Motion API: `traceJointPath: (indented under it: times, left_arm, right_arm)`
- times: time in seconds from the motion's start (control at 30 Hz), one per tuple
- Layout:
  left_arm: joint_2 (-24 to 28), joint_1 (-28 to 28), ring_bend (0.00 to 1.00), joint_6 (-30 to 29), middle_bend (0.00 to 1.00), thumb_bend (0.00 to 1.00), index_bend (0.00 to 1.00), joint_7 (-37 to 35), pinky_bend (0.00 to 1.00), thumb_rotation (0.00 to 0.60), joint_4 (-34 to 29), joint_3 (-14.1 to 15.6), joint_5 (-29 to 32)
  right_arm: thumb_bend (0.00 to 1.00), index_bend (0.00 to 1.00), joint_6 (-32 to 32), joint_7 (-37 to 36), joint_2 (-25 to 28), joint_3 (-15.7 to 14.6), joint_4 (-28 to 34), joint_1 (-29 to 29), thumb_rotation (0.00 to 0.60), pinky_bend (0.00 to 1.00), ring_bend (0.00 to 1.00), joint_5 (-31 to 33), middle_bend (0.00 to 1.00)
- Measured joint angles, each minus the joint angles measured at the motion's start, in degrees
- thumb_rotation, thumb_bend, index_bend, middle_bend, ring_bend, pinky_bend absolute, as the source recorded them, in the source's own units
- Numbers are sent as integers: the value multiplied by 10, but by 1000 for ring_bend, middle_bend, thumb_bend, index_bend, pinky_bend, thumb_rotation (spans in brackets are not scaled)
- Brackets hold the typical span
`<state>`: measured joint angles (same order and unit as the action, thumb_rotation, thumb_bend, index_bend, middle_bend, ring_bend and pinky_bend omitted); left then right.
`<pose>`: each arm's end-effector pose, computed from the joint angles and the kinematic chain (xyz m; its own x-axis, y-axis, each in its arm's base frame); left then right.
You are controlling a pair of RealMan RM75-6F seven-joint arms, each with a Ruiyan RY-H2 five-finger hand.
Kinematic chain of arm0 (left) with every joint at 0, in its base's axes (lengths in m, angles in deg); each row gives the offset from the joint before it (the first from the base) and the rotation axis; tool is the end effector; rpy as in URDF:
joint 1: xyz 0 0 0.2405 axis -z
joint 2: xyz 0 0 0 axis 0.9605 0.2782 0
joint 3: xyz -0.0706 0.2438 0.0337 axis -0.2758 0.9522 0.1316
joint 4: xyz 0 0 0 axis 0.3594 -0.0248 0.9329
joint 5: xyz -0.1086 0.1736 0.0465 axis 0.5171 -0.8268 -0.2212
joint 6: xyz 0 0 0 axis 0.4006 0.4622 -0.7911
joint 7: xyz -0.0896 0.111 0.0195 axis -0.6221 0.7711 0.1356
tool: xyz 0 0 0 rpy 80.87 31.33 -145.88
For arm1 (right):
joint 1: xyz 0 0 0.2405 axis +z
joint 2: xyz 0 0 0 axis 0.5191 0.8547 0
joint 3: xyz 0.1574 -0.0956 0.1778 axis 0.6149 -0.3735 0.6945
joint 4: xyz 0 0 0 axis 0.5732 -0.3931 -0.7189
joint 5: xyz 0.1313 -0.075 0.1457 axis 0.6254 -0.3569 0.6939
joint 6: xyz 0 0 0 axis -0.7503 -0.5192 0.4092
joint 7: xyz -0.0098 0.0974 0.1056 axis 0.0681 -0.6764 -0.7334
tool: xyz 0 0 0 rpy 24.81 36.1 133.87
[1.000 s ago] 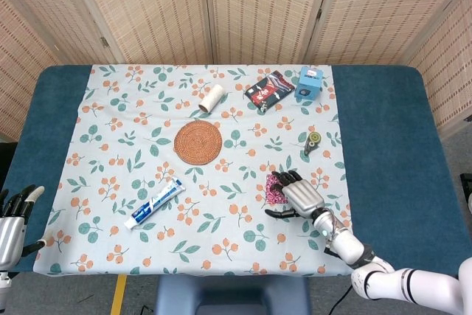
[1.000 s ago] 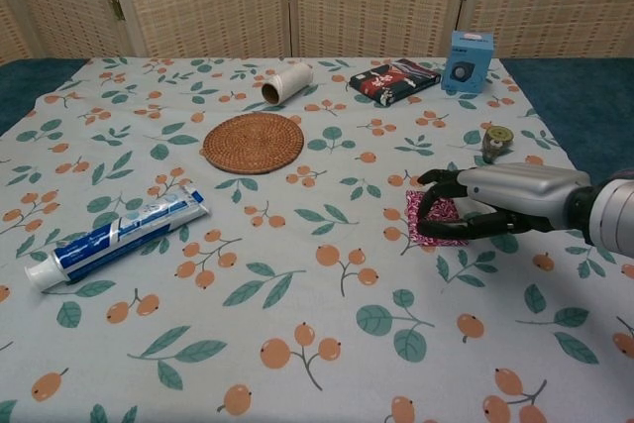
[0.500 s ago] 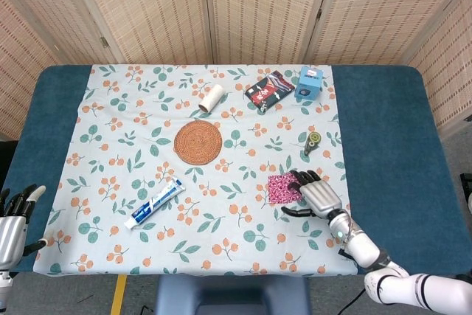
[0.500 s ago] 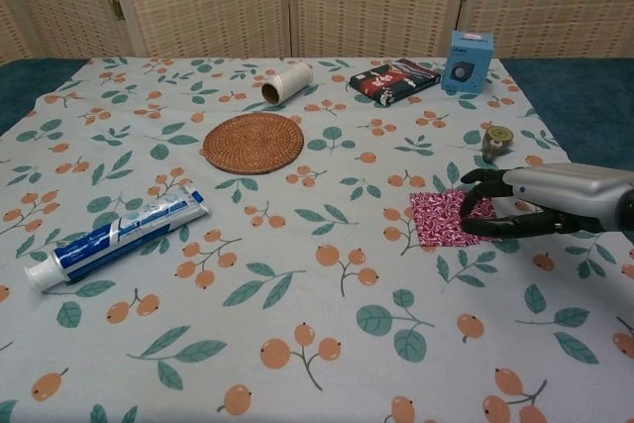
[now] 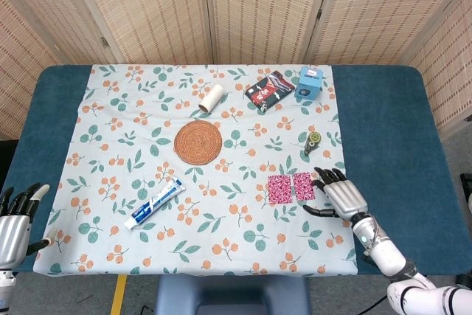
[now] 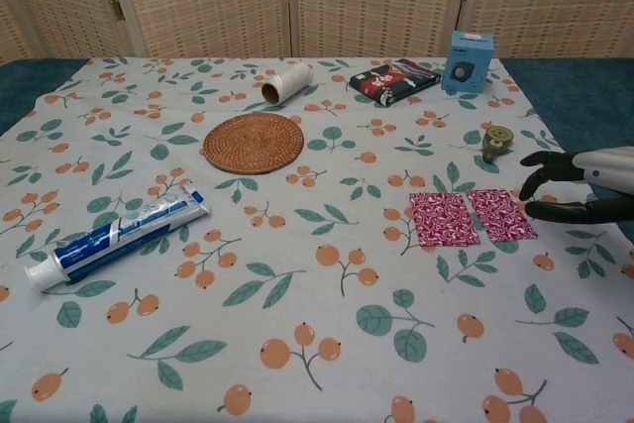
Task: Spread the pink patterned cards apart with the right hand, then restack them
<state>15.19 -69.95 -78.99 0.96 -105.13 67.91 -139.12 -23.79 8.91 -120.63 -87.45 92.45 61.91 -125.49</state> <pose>-0.3193 0.1743 0.1511 0.5030 -0.0223 0.8640 0.8643 0.0043 -0.5030 -0.2570 -0.2775 0.0327 0.5068 -0.4356 0.7439 -0.8620 -0.2460 0.4433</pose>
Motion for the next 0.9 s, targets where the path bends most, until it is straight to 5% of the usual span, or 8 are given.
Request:
traceJointPath:
  times: [0.47, 0.9]
  left_arm:
    - [2, -1, 195, 1, 129, 284, 154, -6, 0, 600, 6, 0, 2]
    - [3, -4, 195, -3, 129, 284, 155, -9, 0, 600, 8, 1, 2]
  right_arm:
    - [267, 219, -49, 5, -77, 36, -59, 51, 26, 0, 0, 22, 39]
    - [267, 219, -73, 26, -108, 39, -86, 76, 26, 0, 0, 44, 39]
